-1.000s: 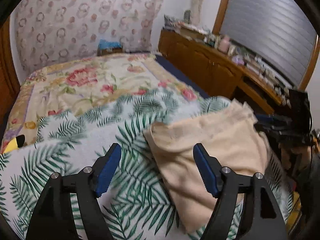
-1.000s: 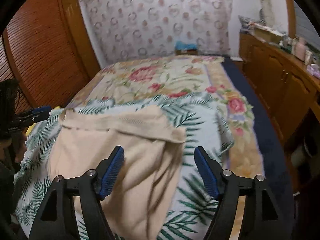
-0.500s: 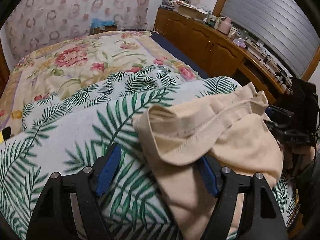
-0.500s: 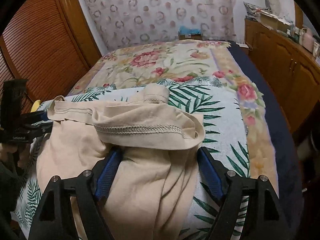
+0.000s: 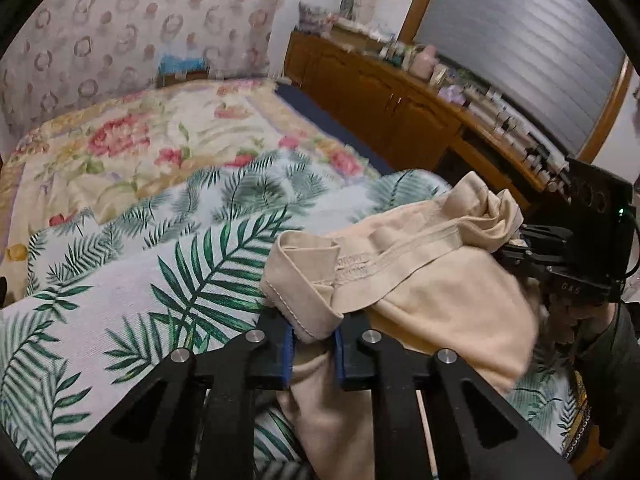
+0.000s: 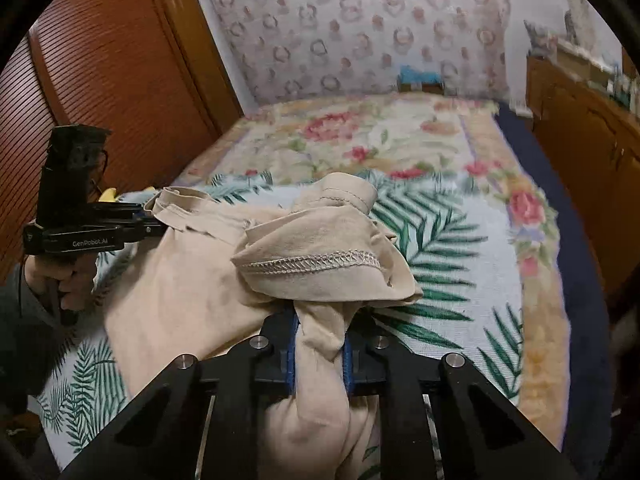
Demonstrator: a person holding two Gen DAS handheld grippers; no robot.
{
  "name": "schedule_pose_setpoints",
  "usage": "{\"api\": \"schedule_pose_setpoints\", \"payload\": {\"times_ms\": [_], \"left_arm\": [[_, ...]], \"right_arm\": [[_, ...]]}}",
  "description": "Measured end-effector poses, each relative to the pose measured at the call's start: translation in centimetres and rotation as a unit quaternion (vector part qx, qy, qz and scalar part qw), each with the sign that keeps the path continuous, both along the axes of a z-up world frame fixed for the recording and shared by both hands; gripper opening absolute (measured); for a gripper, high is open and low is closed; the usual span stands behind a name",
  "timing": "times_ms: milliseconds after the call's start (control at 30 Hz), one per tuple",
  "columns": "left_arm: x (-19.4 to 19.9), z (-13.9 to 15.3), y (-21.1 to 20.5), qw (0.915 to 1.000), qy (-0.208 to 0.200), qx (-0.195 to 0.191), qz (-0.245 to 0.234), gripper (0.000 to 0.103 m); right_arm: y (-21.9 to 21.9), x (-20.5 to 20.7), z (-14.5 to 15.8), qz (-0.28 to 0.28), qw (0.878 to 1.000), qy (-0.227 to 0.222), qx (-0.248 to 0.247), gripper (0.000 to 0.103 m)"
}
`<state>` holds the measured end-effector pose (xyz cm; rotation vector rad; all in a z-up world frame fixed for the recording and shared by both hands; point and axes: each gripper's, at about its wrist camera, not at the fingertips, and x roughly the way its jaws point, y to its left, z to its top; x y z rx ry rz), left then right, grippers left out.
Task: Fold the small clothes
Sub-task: 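Grasp the folded shirt with the right tool while the left tool grasps its other end, then carry the folded shirt with both tools toward the yellow plush toy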
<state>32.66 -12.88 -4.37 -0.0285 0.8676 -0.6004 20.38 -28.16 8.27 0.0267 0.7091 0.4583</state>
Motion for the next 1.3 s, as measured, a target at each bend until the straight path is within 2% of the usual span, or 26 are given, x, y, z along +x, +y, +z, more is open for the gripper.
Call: {"api": "schedule_pose_setpoints", "payload": {"times_ms": [133,333,500,767,967,1100,1300], "left_arm": [[-3.0,3.1,1.2,0.9988,-0.042,-0.025,0.003,0.015],[-7.2,7.2,4.8,0.9929,-0.102,-0.052,0.034,0.015],[-9.4,8.6,8.7,0.9879,-0.128,-0.061,0.063,0.015],[-11.4,9.9,13.6,0.9797,-0.152,-0.071,0.11,0.015],[-14.6,11.7,16.6,0.9709,-0.18,-0.074,0.14,0.015],[-17.5,13.1,19.2,0.9623,-0.196,-0.066,0.176,0.015],[-22.9,14.2,24.2,0.9442,-0.212,-0.04,0.249,0.015]], "right_arm": [[0.1,-2.5,1.8,-0.002,0.999,-0.048,0.004,0.016],[1.2,-6.0,4.7,0.01,0.993,-0.114,0.004,0.016],[3.7,-7.4,6.5,0.046,0.987,-0.152,-0.009,0.016],[7.4,-5.9,8.7,0.093,0.98,-0.172,-0.034,0.015],[10.1,-5.2,11.0,0.141,0.972,-0.181,-0.059,0.015],[12.3,-5.4,13.0,0.186,0.96,-0.197,-0.068,0.015],[16.6,-5.3,15.0,0.275,0.937,-0.208,-0.06,0.015]]}}
